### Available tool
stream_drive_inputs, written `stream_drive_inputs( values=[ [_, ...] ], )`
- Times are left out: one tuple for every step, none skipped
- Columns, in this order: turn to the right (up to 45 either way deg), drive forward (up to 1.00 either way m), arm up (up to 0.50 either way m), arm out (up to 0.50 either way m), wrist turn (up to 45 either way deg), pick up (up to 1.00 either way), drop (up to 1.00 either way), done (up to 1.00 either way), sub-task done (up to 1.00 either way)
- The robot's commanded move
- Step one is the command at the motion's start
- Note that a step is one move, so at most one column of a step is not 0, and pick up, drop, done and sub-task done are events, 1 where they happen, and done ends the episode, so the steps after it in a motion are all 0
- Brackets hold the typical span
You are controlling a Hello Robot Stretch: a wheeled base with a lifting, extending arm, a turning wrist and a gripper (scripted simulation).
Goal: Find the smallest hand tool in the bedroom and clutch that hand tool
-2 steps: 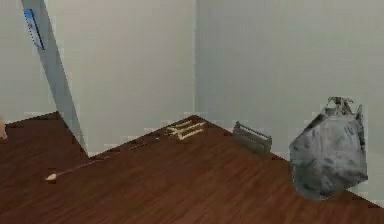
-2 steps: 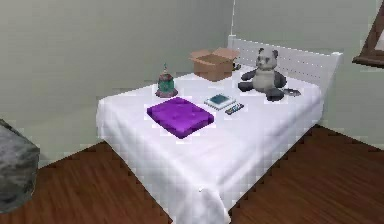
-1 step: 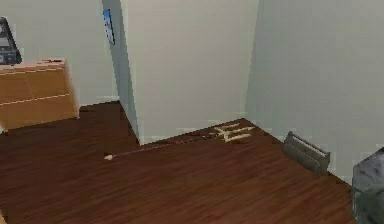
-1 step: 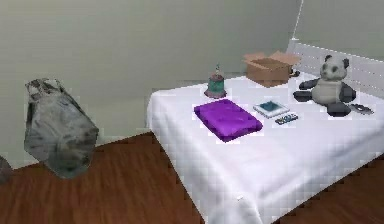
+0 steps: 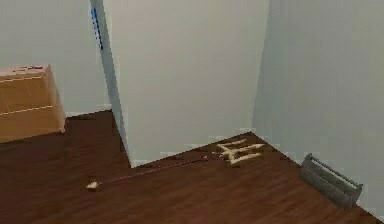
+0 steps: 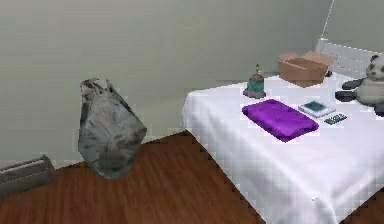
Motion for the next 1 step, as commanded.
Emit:
stream_drive_inputs(
  values=[
    [-18.0, 0.0, 0.0, 0.0, 0.0, 0.0, 0.0, 0.0, 0.0]
  ],
)
